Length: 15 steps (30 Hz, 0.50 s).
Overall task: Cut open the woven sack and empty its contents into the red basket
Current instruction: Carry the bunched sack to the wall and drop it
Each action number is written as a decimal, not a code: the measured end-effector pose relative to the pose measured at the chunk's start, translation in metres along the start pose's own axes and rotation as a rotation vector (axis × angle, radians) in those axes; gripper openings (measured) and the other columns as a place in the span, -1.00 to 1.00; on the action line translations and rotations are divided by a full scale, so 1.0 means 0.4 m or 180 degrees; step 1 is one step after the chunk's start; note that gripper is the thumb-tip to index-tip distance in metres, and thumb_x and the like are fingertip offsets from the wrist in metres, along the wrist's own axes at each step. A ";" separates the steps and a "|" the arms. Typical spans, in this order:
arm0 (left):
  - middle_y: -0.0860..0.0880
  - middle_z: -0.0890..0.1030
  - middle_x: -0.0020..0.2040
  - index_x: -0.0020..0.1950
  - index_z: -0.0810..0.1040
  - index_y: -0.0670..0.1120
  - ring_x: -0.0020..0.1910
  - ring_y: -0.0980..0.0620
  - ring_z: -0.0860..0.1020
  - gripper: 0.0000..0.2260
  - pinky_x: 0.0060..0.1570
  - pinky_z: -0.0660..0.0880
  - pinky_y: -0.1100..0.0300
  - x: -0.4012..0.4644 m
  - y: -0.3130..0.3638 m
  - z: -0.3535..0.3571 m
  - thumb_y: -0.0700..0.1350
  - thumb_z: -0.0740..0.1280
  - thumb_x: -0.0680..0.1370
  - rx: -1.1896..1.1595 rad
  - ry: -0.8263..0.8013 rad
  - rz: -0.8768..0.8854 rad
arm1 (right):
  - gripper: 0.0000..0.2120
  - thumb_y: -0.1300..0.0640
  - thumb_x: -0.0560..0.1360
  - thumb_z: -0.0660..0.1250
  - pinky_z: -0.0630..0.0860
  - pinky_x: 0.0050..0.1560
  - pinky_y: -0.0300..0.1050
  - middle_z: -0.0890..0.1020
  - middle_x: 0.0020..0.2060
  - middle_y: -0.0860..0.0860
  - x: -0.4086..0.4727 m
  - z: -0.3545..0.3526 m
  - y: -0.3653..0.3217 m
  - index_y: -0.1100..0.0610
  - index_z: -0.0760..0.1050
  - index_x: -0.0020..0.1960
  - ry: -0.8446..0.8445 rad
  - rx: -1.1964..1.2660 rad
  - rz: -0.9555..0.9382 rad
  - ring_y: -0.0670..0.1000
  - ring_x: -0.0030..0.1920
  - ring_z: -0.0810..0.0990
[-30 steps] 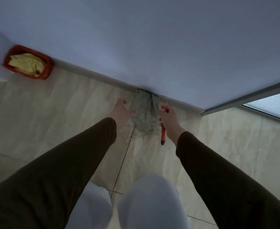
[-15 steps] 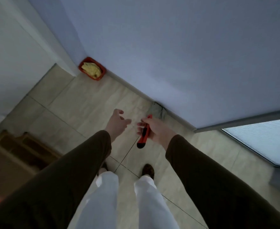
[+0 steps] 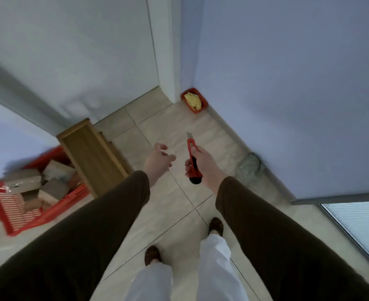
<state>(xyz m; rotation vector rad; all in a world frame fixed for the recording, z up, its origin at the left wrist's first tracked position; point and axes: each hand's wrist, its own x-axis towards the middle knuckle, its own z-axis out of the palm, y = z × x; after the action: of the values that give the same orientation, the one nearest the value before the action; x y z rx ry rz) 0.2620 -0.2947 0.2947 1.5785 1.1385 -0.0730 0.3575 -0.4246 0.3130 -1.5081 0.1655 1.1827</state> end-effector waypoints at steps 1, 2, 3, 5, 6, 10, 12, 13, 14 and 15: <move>-0.05 0.58 0.00 0.36 0.40 -0.08 -0.08 -0.03 0.63 -0.65 -0.11 0.61 0.12 -0.024 -0.022 -0.045 -0.15 0.41 0.62 -0.0065 0.0006 -0.0051 | -0.76 0.04 0.74 0.19 0.60 -0.34 -0.03 0.56 -0.29 0.11 -0.015 0.049 0.014 0.14 0.46 0.32 0.0017 -0.0051 0.0059 0.05 -0.39 0.57; -0.06 0.58 0.00 0.37 0.39 -0.09 -0.06 -0.05 0.63 -0.65 -0.06 0.63 0.08 -0.047 -0.042 -0.087 -0.16 0.40 0.62 -0.0133 0.0013 -0.0115 | -0.79 0.08 0.74 0.20 0.60 -0.32 -0.03 0.53 -0.29 0.10 -0.030 0.096 0.027 0.17 0.46 0.28 0.0006 -0.0053 0.0143 0.03 -0.38 0.54; -0.06 0.58 -0.01 0.37 0.39 -0.10 -0.04 -0.07 0.62 -0.65 0.01 0.63 0.02 -0.066 -0.058 -0.118 -0.18 0.39 0.63 -0.0190 0.0017 -0.0170 | -0.82 0.14 0.73 0.20 0.59 -0.28 -0.03 0.50 -0.28 0.10 -0.041 0.132 0.038 0.22 0.44 0.26 -0.0031 0.0011 0.0236 0.03 -0.35 0.51; -0.08 0.57 0.01 0.37 0.39 -0.12 -0.02 -0.09 0.62 -0.66 0.10 0.62 -0.02 -0.096 -0.099 -0.190 -0.20 0.38 0.63 -0.0349 0.0078 -0.0272 | -0.82 0.27 0.73 0.16 0.56 -0.18 -0.04 0.50 -0.23 0.12 -0.062 0.213 0.052 0.30 0.41 0.29 -0.0227 0.0080 0.0367 0.05 -0.29 0.49; -0.08 0.57 0.02 0.37 0.40 -0.12 -0.02 -0.08 0.61 -0.67 0.10 0.62 -0.01 -0.107 -0.120 -0.221 -0.19 0.38 0.64 -0.0428 0.0111 -0.0315 | -0.77 0.31 0.73 0.15 0.56 -0.14 -0.06 0.52 -0.19 0.14 -0.069 0.245 0.057 0.34 0.40 0.35 -0.0341 0.0076 0.0361 0.06 -0.25 0.51; -0.07 0.60 0.04 0.30 0.46 -0.08 -0.07 -0.01 0.63 -0.75 -0.15 0.59 0.17 -0.127 -0.207 -0.328 -0.14 0.38 0.64 -0.0652 0.0347 -0.0514 | -0.75 0.19 0.75 0.15 0.61 -0.08 0.06 0.57 -0.13 0.15 -0.071 0.353 0.083 0.24 0.44 0.37 -0.0625 -0.0276 0.0192 0.09 -0.20 0.60; -0.07 0.61 0.04 0.22 0.49 -0.05 -0.08 0.00 0.63 -0.82 -0.22 0.56 0.22 -0.134 -0.251 -0.375 -0.13 0.38 0.64 -0.0731 0.0475 -0.0550 | -0.81 0.09 0.75 0.15 0.59 -0.19 0.04 0.53 -0.24 0.09 -0.062 0.407 0.112 0.13 0.47 0.27 -0.0551 -0.0530 0.0226 0.03 -0.31 0.54; -0.08 0.62 0.06 0.17 0.51 -0.03 -0.06 -0.01 0.64 -0.86 -0.22 0.56 0.21 -0.138 -0.271 -0.397 -0.12 0.39 0.63 -0.0751 0.0523 -0.0553 | -0.81 0.06 0.75 0.16 0.55 -0.26 -0.01 0.49 -0.29 0.06 -0.058 0.436 0.128 0.12 0.49 0.21 -0.0500 -0.0604 0.0252 0.01 -0.37 0.48; -0.08 0.63 0.07 0.13 0.52 -0.01 -0.04 -0.02 0.65 -0.89 -0.20 0.56 0.20 -0.144 -0.292 -0.419 -0.11 0.39 0.63 -0.0776 0.0561 -0.0573 | -0.80 0.04 0.74 0.17 0.49 -0.32 -0.06 0.46 -0.33 0.05 -0.055 0.466 0.145 0.13 0.50 0.17 -0.0446 -0.0629 0.0282 0.00 -0.41 0.43; -0.08 0.63 0.07 0.10 0.52 0.00 -0.02 -0.04 0.66 -0.91 -0.18 0.58 0.19 -0.150 -0.312 -0.439 -0.11 0.40 0.63 -0.0813 0.0592 -0.0602 | -0.80 0.04 0.74 0.17 0.43 -0.37 -0.09 0.44 -0.35 0.04 -0.054 0.497 0.161 0.14 0.50 0.14 -0.0401 -0.0644 0.0305 -0.02 -0.43 0.40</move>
<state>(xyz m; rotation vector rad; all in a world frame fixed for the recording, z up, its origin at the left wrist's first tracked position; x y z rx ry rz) 0.0567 -0.2063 0.3040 1.2685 1.3830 0.0933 0.1913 -0.2964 0.3182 -1.6094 0.0338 1.4009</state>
